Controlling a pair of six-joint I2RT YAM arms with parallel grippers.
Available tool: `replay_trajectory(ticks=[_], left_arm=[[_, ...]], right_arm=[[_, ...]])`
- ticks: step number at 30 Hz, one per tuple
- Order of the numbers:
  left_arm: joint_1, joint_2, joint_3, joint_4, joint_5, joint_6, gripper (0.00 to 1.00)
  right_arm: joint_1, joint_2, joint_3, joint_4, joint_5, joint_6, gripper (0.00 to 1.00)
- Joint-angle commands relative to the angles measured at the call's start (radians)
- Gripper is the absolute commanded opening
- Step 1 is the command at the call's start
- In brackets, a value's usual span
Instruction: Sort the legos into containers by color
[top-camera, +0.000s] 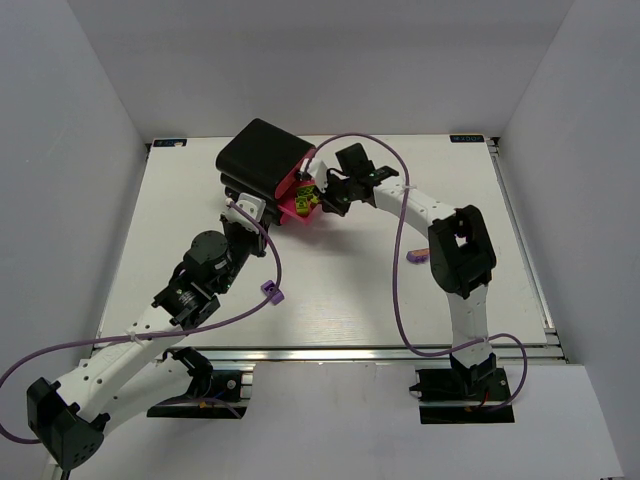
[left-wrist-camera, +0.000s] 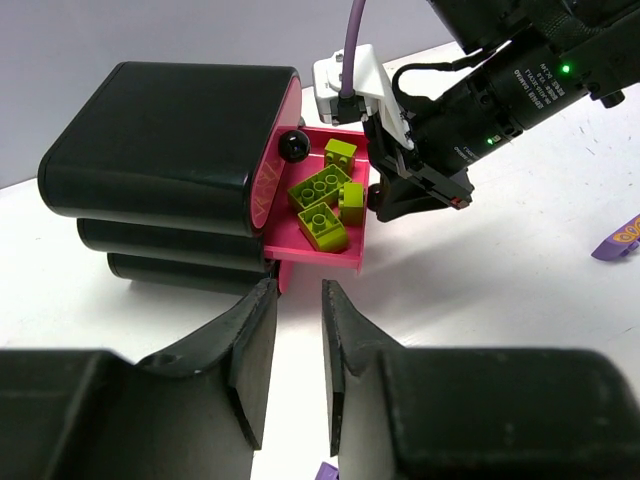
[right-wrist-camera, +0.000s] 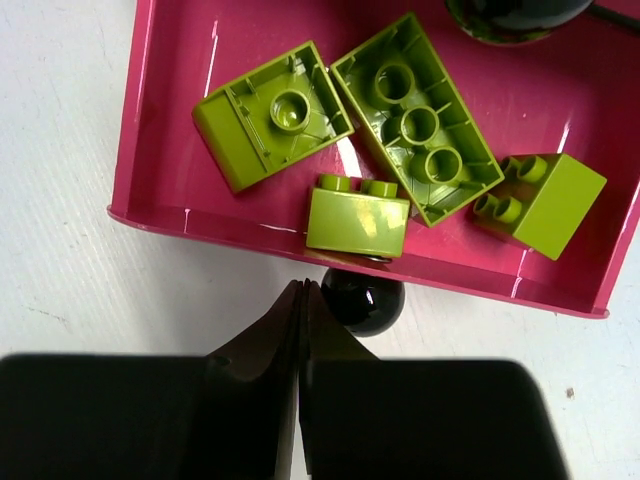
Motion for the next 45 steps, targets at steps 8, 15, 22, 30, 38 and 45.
replay_trajectory(ticks=[8, 15, 22, 30, 38, 45], left_arm=[[0.005, -0.017, -0.005, 0.015, -0.019, 0.006, 0.37], [0.005, -0.013, -0.007, 0.016, -0.032, 0.012, 0.38], [0.005, -0.012, -0.015, 0.023, -0.055, 0.025, 0.39], [0.005, -0.007, -0.021, 0.026, -0.062, 0.031, 0.39], [0.005, -0.004, -0.016, 0.024, -0.036, 0.025, 0.39], [0.005, -0.015, -0.016, 0.023, -0.047, 0.026, 0.39]], right_arm=[[0.031, 0.017, -0.026, 0.226, -0.065, 0.155, 0.00], [0.066, 0.080, 0.080, 0.337, -0.018, 0.281, 0.00], [0.096, 0.135, 0.108, 0.478, 0.074, 0.319, 0.00], [0.096, 0.105, 0.057, 0.547, 0.073, 0.378, 0.00], [0.086, -0.045, -0.075, 0.494, 0.019, 0.385, 0.00], [0.068, -0.104, -0.101, 0.417, -0.054, 0.482, 0.00]])
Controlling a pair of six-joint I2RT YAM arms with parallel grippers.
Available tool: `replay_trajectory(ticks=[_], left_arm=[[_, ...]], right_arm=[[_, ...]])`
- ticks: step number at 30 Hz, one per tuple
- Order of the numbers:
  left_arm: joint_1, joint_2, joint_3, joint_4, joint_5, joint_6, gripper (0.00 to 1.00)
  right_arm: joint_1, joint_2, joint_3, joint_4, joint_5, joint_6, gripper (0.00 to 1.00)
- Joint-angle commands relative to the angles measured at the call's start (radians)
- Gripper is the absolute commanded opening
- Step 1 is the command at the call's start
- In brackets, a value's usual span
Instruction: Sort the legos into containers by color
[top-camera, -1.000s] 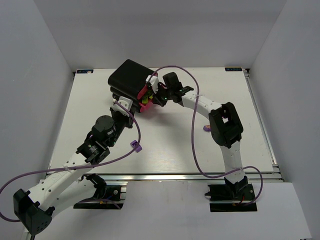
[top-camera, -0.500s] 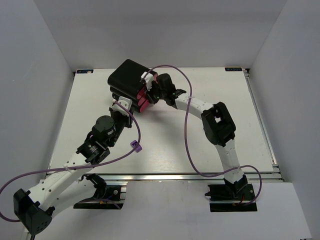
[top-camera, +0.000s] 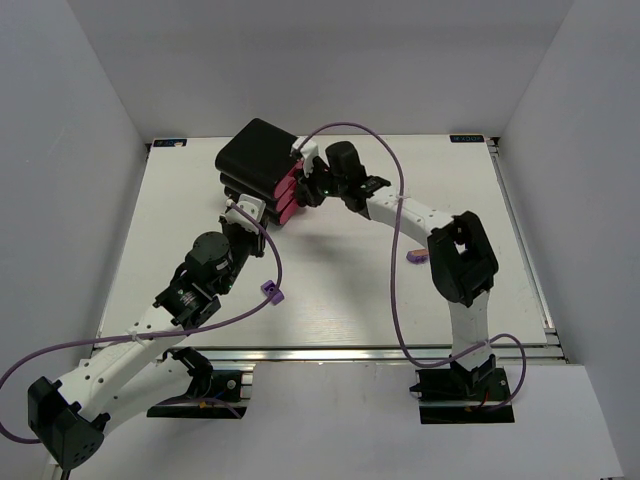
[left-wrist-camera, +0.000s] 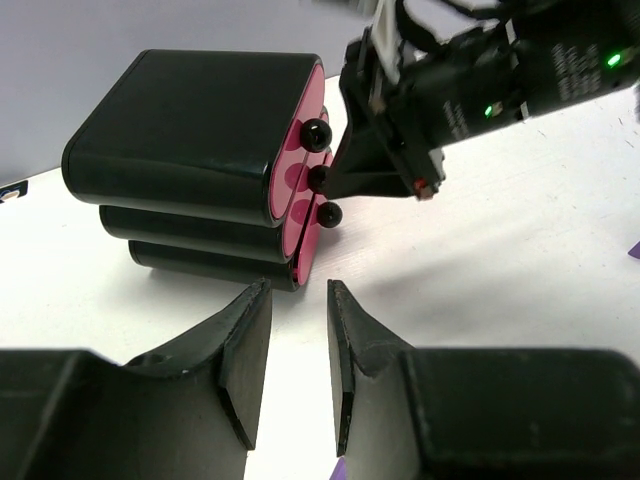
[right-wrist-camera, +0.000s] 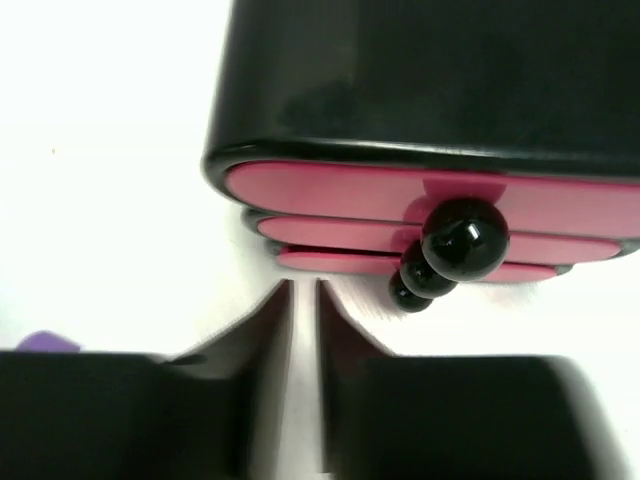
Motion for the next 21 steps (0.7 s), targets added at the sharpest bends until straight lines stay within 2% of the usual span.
replay_trajectory(ticks=[1, 2, 4, 6, 8, 13, 21], left_arm=[[0.005, -0.020, -0.001, 0.020, 0.000, 0.003, 0.40], [0.005, -0.018, -0.001, 0.021, -0.002, 0.003, 0.40], [0.005, -0.022, -0.001, 0.021, -0.002, 0.005, 0.40], [0.005, -0.020, -0.001, 0.020, 0.000, 0.005, 0.41], [0.005, -0.015, -0.001, 0.020, 0.000, 0.005, 0.42], [0.005, -0.011, -0.003, 0.021, -0.006, 0.008, 0.43], [0.005, 0.008, -0.004, 0.021, -0.015, 0.017, 0.44]], right_arm=[[-0.025, -0.061, -0.045, -0.008, -0.064, 0.110, 0.26], [-0.042, -0.058, -0.056, -0.007, -0.083, 0.137, 0.39], [-0.075, -0.038, -0.076, -0.005, -0.184, 0.231, 0.58], [-0.109, -0.025, -0.091, 0.012, -0.267, 0.287, 0.64], [-0.125, -0.021, -0.126, 0.075, -0.305, 0.348, 0.67], [-0.165, 0.013, -0.117, 0.090, -0.327, 0.343, 0.69], [-0.177, 0.258, 0.151, -0.053, -0.368, 0.280, 0.76]])
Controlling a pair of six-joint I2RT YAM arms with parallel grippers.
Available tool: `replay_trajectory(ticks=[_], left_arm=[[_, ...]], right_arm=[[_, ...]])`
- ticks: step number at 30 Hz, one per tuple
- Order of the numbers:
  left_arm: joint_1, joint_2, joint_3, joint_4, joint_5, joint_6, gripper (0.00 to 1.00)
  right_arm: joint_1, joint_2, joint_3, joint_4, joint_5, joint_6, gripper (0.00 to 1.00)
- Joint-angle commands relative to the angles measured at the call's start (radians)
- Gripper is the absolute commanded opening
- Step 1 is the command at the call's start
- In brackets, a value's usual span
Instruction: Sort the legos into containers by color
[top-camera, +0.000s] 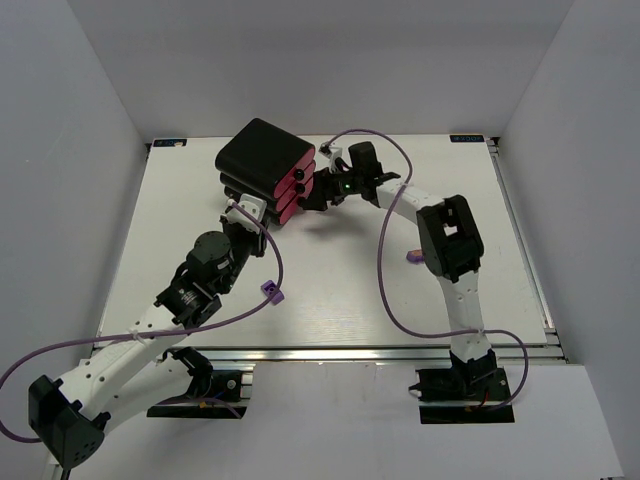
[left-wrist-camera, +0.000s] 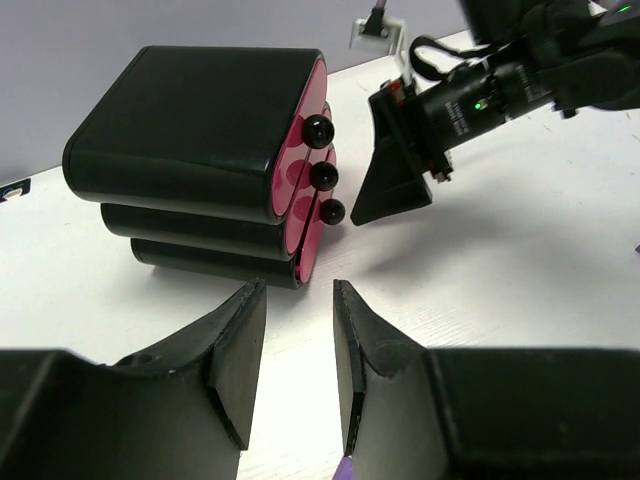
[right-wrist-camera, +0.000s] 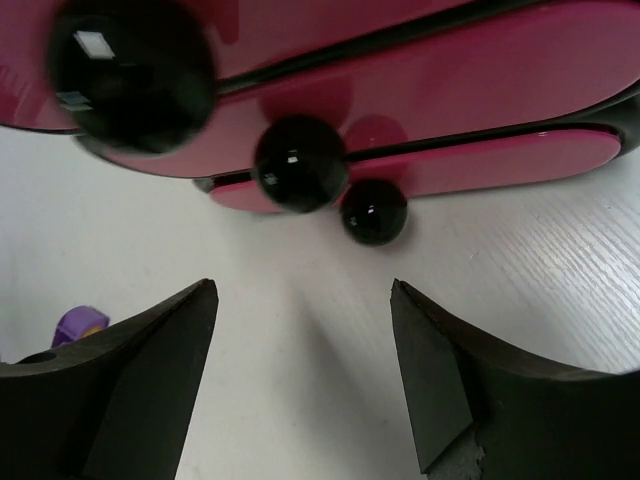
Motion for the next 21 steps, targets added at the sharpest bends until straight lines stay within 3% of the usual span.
replay_trajectory(ticks=[1, 21], left_arm=[[0.005, 0.001, -0.007, 0.022, -0.012, 0.012, 0.43], [0.005, 0.020, -0.012, 0.027, -0.023, 0.029, 0.44]], right_arm=[[0.001, 0.088, 0.103, -0.046, -0.041, -0.008, 0.76], [-0.007, 0.246, 0.184, 0.203, -0.062, 0.252, 0.72]])
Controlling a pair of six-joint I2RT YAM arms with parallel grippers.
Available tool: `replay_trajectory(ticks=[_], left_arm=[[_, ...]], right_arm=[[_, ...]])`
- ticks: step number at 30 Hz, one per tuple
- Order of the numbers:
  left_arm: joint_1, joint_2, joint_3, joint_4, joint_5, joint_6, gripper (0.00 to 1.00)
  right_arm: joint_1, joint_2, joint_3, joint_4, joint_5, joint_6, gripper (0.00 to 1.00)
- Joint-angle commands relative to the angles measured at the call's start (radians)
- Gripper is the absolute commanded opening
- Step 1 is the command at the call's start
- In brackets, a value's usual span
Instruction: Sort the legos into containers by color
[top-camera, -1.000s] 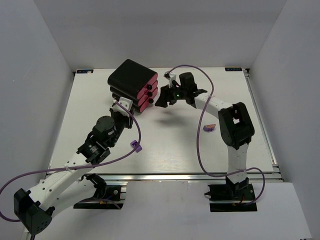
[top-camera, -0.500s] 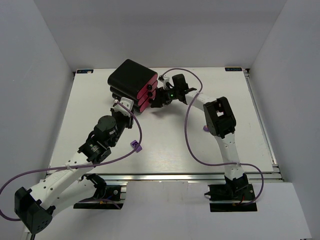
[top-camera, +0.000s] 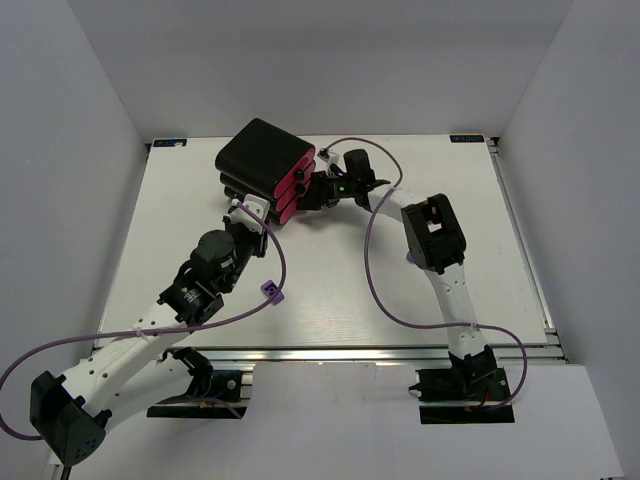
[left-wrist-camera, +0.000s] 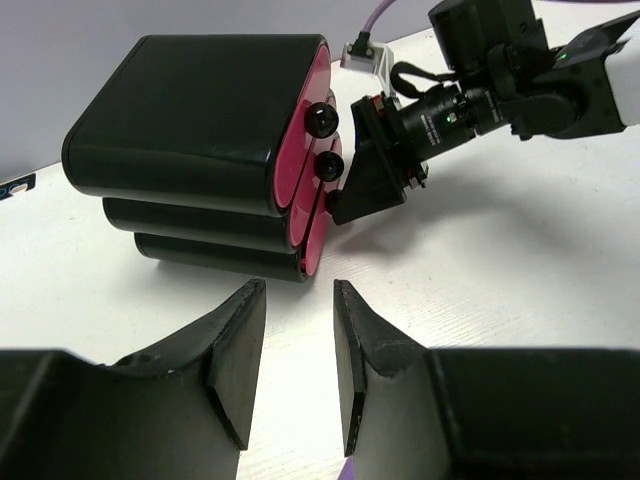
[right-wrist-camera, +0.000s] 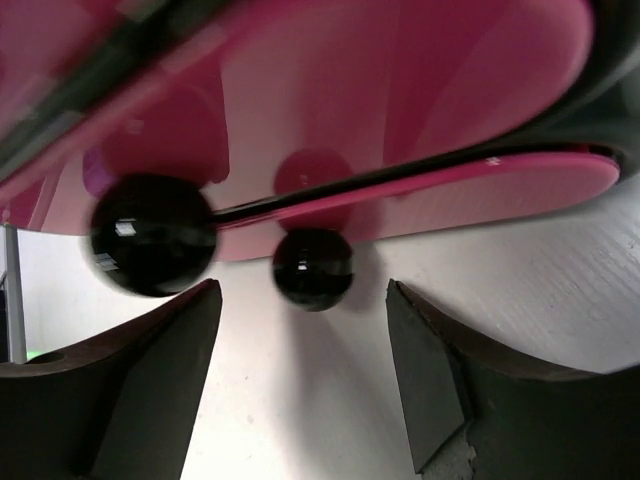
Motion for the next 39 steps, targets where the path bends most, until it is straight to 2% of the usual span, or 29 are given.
replay_trajectory(ticks=[1, 5, 6, 14, 22, 25, 28, 29, 31, 32, 34, 35, 36, 39], left_arm=[[0.005, -0.006, -0.009, 0.028, -0.013, 0.009, 0.44], [0.005, -0.008, -0.010, 0.028, -0.016, 0.013, 0.44], [0.005, -0.006, -0.012, 0.028, -0.016, 0.013, 0.44], [0.014, -0.006, -0.010, 0.028, -0.006, 0.010, 0.44], [0.014, -0.021, -0.007, 0.027, 0.022, 0.004, 0.44], [0.014, -0.018, -0.006, 0.024, 0.045, -0.002, 0.45], [0.014, -0.003, 0.003, 0.013, 0.073, -0.016, 0.49], [0.014, 0.008, 0.003, 0.013, 0.080, -0.028, 0.56], [0.014, 0.023, 0.000, 0.018, 0.090, -0.046, 0.64], [0.014, 0.040, 0.000, 0.022, 0.093, -0.072, 0.72], [0.014, 0.061, 0.008, 0.024, 0.093, -0.105, 0.77], [0.014, 0.089, 0.016, 0.015, 0.103, -0.184, 0.80], [0.014, 0.106, 0.043, 0.001, 0.108, -0.221, 0.80], [0.014, 0.176, 0.123, -0.125, 0.108, -0.391, 0.81]], right_arm=[[-0.002, 0.032, 0.050, 0.067, -0.001, 0.062, 0.72], [0.000, 0.045, 0.053, 0.120, 0.016, 0.082, 0.67], [0.001, 0.045, 0.050, 0.145, 0.016, 0.085, 0.61], [-0.008, -0.009, -0.053, 0.243, 0.002, 0.101, 0.31], [-0.033, -0.181, -0.333, 0.301, -0.004, 0.069, 0.26], [-0.039, -0.218, -0.395, 0.317, -0.007, 0.065, 0.27], [-0.042, -0.236, -0.424, 0.311, -0.014, 0.059, 0.38], [-0.039, -0.236, -0.420, 0.298, -0.017, 0.052, 0.51], [-0.040, -0.241, -0.407, 0.262, -0.019, 0.044, 0.56], [-0.042, -0.248, -0.406, 0.249, -0.010, 0.038, 0.59], [-0.048, -0.285, -0.412, 0.199, 0.002, 0.010, 0.62], [-0.051, -0.302, -0.435, 0.183, 0.002, -0.005, 0.69], [-0.062, -0.320, -0.447, 0.144, 0.007, -0.039, 0.72], [-0.079, -0.409, -0.528, 0.067, 0.025, -0.120, 0.73]])
